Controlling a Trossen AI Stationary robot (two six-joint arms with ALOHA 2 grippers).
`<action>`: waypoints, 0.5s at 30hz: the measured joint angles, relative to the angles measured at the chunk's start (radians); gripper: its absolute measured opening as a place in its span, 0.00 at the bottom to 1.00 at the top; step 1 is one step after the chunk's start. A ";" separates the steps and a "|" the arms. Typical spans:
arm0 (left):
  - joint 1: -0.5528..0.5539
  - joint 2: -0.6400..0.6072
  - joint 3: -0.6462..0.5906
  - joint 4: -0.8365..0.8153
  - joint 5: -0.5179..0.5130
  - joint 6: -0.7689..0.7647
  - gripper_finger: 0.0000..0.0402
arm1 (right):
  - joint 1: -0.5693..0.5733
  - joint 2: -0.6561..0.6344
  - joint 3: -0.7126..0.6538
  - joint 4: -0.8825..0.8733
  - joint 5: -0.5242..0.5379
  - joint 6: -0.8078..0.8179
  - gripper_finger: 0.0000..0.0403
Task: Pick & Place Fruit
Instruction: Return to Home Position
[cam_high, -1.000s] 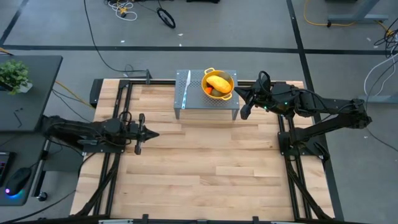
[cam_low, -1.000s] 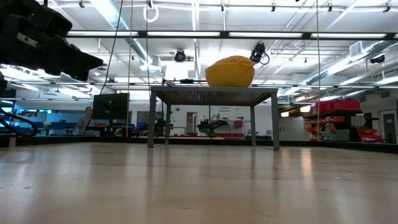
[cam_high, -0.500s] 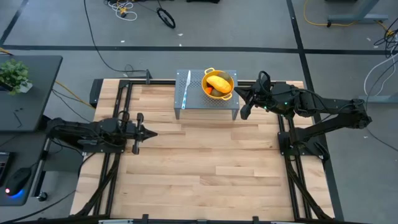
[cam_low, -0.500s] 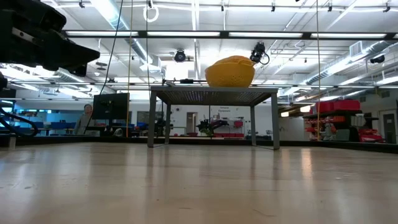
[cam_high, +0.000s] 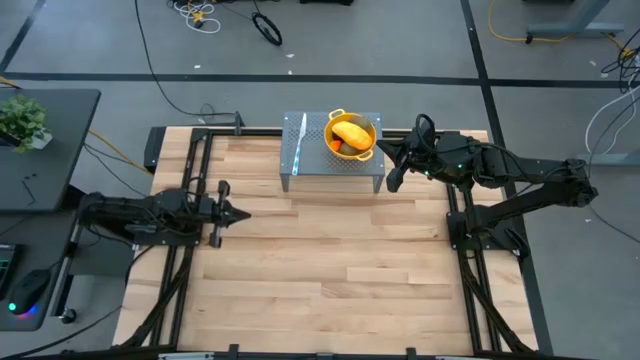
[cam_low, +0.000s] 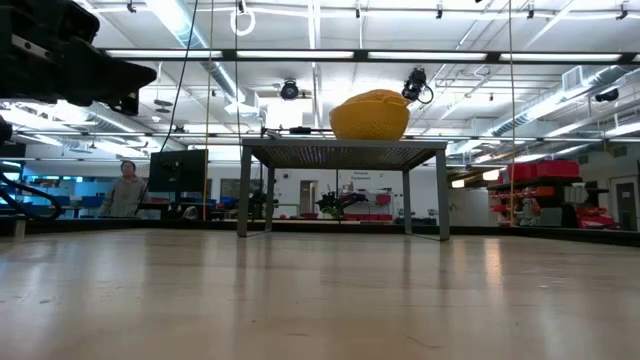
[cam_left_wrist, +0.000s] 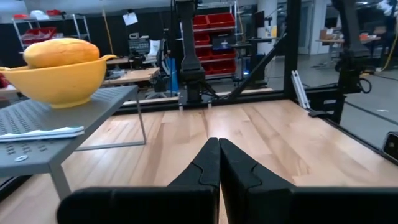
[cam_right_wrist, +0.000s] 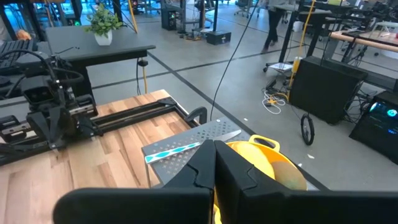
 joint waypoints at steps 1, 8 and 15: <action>0.006 0.000 0.000 0.000 0.000 0.003 0.00 | 0.000 0.000 0.000 0.000 0.000 0.000 0.01; 0.035 0.000 0.000 -0.003 0.024 -0.014 0.01 | 0.000 0.000 0.000 0.000 0.000 0.000 0.01; 0.035 0.005 -0.001 -0.002 0.028 -0.028 0.04 | 0.000 0.000 0.000 0.000 0.000 0.000 0.01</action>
